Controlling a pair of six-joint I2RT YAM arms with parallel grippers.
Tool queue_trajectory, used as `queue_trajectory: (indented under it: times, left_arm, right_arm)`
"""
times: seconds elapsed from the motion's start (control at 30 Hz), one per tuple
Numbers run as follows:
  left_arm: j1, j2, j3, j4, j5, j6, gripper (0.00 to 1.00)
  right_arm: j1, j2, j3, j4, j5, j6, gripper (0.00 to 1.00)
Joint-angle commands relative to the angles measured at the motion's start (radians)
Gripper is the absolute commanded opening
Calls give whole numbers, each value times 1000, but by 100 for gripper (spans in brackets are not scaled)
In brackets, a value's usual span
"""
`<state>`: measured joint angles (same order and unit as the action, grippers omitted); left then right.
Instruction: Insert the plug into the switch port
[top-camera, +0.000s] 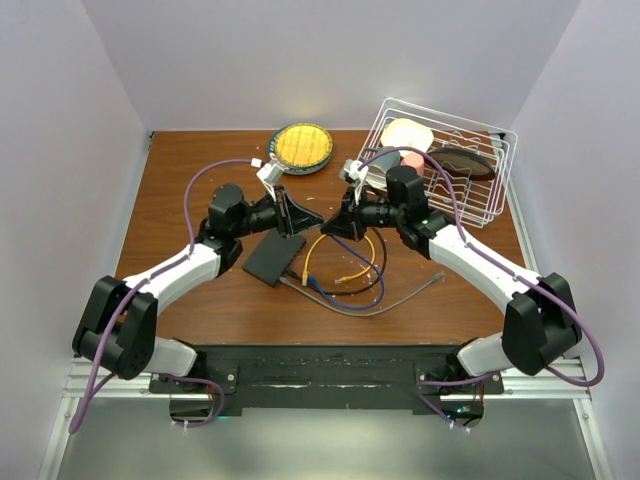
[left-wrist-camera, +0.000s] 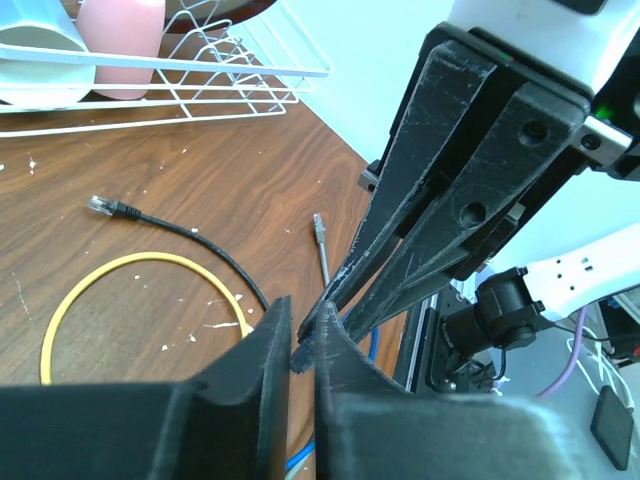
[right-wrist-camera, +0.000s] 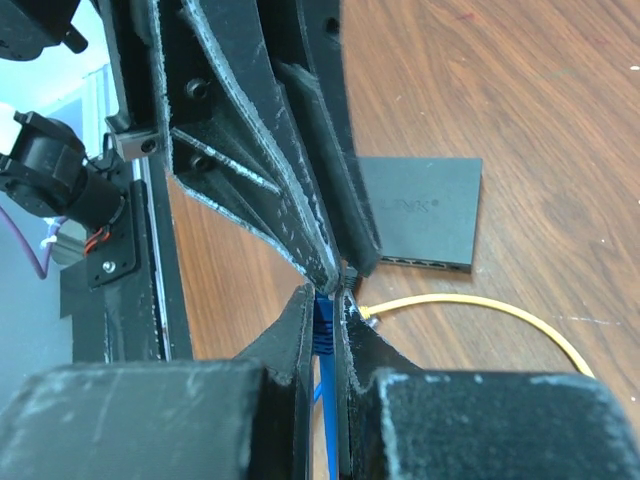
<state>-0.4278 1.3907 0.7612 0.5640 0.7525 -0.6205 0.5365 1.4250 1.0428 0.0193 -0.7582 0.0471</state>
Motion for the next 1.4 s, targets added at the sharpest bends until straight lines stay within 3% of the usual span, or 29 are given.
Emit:
queue_trajectory:
  times: [0.0, 0.07, 0.2, 0.23, 0.33, 0.43, 0.53, 0.57, 0.6, 0.7, 0.83, 0.97, 1.1, 1.23, 1.37]
  left_arm:
    - [3, 31, 10, 16, 13, -8, 0]
    - [3, 28, 6, 17, 4, -19, 0]
    - [4, 2, 3, -24, -76, -33, 0]
    - [4, -4, 4, -33, -88, -35, 0]
    - [4, -9, -2, -21, -91, -47, 0]
    - [4, -2, -7, -9, -84, -56, 9]
    - [4, -9, -19, -10, -116, -58, 0]
    - [4, -10, -23, -18, -119, -56, 0]
    - [6, -7, -22, -29, -123, -51, 0]
    - [7, -9, -16, -82, -166, -27, 14]
    - [15, -16, -14, -153, -237, 11, 36]
    - [37, -15, -23, -194, -257, 24, 45]
    - [57, -19, -28, -228, -278, 50, 53]
    - [75, -24, -25, -288, -298, 80, 63]
    - [109, -28, -42, -296, -295, 85, 65]
  right_arm:
    - [10, -55, 28, 73, -27, 17, 0]
    - [10, -57, 26, 79, -23, 19, 0]
    - [10, -83, 26, 64, 83, 17, 25]
    - [8, -93, 17, 65, 104, 17, 26]
    - [10, -110, 5, 86, 119, 28, 10]
    - [8, -100, 11, 79, 106, 31, 9]
    - [10, -92, 16, 68, 128, 30, 23]
    - [8, -92, 16, 59, 144, 17, 37]
    - [10, -95, 14, 41, 164, 11, 42]
    - [10, -84, 7, 2, 292, -9, 57]
    - [10, -40, -7, -16, 396, -19, 61]
    - [14, 37, -7, -51, 566, 8, 64]
    - [45, 113, 23, -96, 582, -13, 66]
    - [170, 173, 45, -143, 634, -85, 76]
    - [227, 256, 66, -185, 619, -108, 75]
